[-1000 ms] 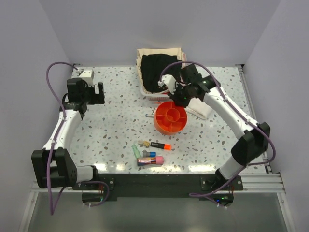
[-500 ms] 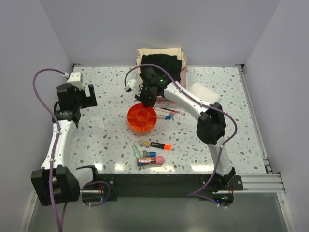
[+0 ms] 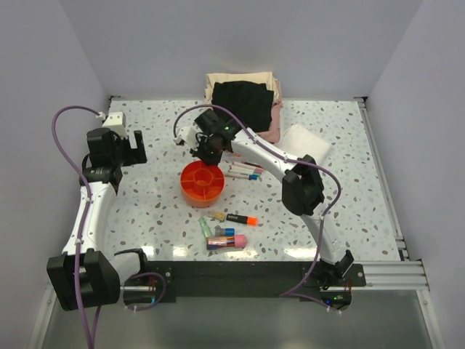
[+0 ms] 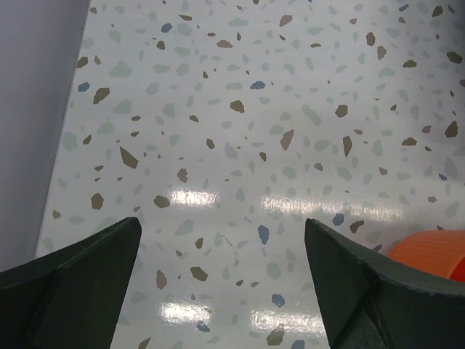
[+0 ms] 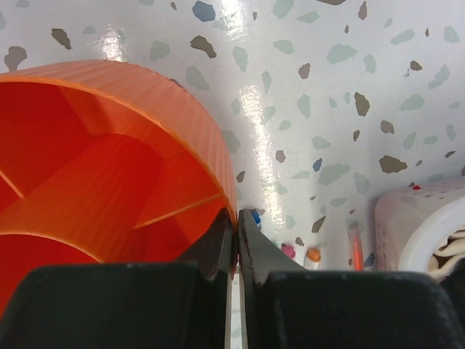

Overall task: Sort the stationery into containers
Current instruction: Place the storage box at the center of the board, then pick up the pen from the center of the board.

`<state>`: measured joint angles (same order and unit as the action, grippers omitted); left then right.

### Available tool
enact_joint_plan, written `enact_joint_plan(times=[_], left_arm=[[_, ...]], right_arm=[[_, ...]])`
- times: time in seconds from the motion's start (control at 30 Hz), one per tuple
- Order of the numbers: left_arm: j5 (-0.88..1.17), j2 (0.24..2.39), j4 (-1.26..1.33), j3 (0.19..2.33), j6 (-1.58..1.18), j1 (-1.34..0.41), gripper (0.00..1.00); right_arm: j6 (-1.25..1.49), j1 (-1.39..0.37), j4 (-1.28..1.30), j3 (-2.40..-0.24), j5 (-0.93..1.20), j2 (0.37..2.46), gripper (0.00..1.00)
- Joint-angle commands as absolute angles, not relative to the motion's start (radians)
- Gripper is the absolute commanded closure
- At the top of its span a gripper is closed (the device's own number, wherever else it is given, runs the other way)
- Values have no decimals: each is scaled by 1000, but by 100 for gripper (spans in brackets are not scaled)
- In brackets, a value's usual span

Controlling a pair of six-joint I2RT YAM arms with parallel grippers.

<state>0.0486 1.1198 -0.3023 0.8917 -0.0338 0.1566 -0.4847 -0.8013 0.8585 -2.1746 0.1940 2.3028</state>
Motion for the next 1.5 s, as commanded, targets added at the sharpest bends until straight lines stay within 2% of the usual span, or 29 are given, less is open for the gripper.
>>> enact_joint_plan(times=[0.0,0.03,0.17,0.27,0.4,0.67,0.77,0.8,0.93,1.1,1.47], left_arm=[[74,1118,-295,904,-46,163,0],[78,1120,-293,905,-51,164,0],[98,1121,-288,904,-54,163,0],[98,1120,-281,897,-54,163,0],[117,1117,-276,907,-48,164,0],[184,1089,-241,891,-6,163,0],[207,1094,-235,884,-6,163,0],[209,1094,-230,882,-6,161,0],[212,1094,-199,874,-12,163,0],[235,1083,-195,867,-6,161,0],[249,1054,-225,847,20,153,0]], right_arm=[[-448,-810,805,-2243,163,2304,100],[-445,-810,804,-2246,160,2306,100],[-419,-811,795,-2238,140,2281,64],[-397,-811,772,-2218,118,2246,51],[-397,-811,782,-2189,98,2140,49],[-414,-784,785,-1798,152,1775,47],[-446,-770,769,-1573,233,1610,49],[-457,-770,749,-1425,257,1553,50],[-450,-772,566,-1099,282,1300,55],[-459,-776,519,-918,252,1258,59],[-509,-853,379,-795,253,1312,57]])
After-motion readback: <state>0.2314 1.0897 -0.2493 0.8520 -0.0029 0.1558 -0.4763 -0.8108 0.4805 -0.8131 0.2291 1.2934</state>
